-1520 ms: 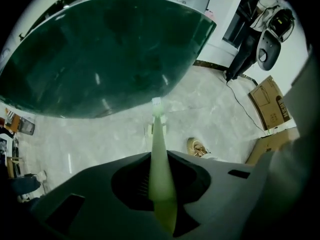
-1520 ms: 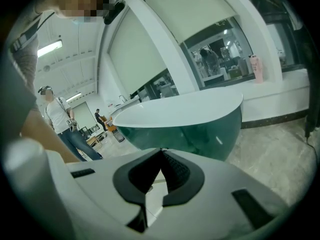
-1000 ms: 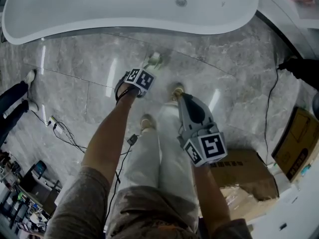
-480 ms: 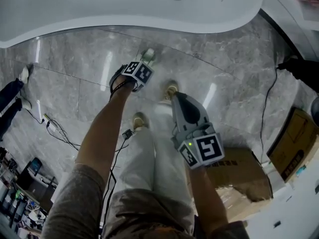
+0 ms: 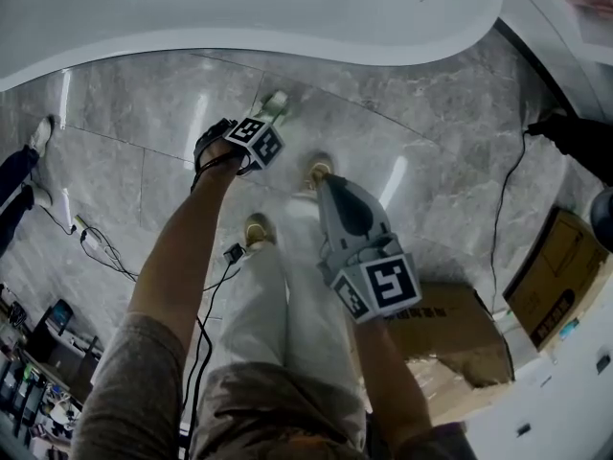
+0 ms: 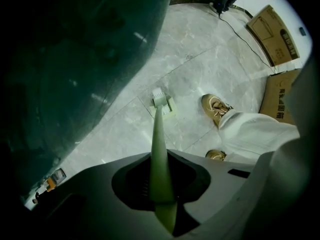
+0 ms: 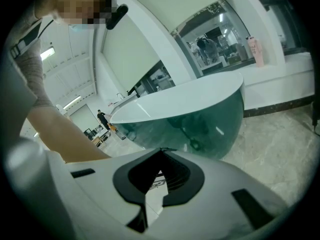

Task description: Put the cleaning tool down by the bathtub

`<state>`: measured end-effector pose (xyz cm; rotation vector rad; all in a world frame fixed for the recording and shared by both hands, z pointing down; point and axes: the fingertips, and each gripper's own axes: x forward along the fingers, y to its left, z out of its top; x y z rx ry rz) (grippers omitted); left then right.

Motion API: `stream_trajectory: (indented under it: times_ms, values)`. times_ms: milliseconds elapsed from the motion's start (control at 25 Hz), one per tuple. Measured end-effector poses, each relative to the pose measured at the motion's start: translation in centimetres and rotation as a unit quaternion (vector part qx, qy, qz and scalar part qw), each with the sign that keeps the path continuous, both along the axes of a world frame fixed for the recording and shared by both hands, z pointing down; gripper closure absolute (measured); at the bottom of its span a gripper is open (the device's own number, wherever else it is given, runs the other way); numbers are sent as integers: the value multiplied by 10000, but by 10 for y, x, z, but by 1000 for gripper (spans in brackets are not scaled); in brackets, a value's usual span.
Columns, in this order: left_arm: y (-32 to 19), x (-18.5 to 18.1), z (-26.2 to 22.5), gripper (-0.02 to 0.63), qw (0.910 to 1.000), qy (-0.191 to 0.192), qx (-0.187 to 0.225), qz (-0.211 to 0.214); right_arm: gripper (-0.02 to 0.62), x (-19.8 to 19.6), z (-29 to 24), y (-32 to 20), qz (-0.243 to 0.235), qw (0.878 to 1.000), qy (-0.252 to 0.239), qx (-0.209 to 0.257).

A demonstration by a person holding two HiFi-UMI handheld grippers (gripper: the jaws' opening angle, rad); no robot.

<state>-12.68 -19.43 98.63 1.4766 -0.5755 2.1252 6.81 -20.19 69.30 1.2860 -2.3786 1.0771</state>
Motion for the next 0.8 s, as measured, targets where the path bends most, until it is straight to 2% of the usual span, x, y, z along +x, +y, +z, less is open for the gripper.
stream_trajectory:
  times_ms: [120, 400, 800]
  values:
    - [0, 5, 0, 546, 9999, 109, 92, -74, 595, -4, 2, 1, -26, 10000, -13, -47]
    - [1, 21, -6, 529, 9948, 586, 402, -723, 595, -6, -3, 1, -71, 10000, -59, -31]
    - [-3, 29, -39, 478, 9773, 1164, 962, -1486, 595, -16, -14, 4, -198, 9998, -95, -16]
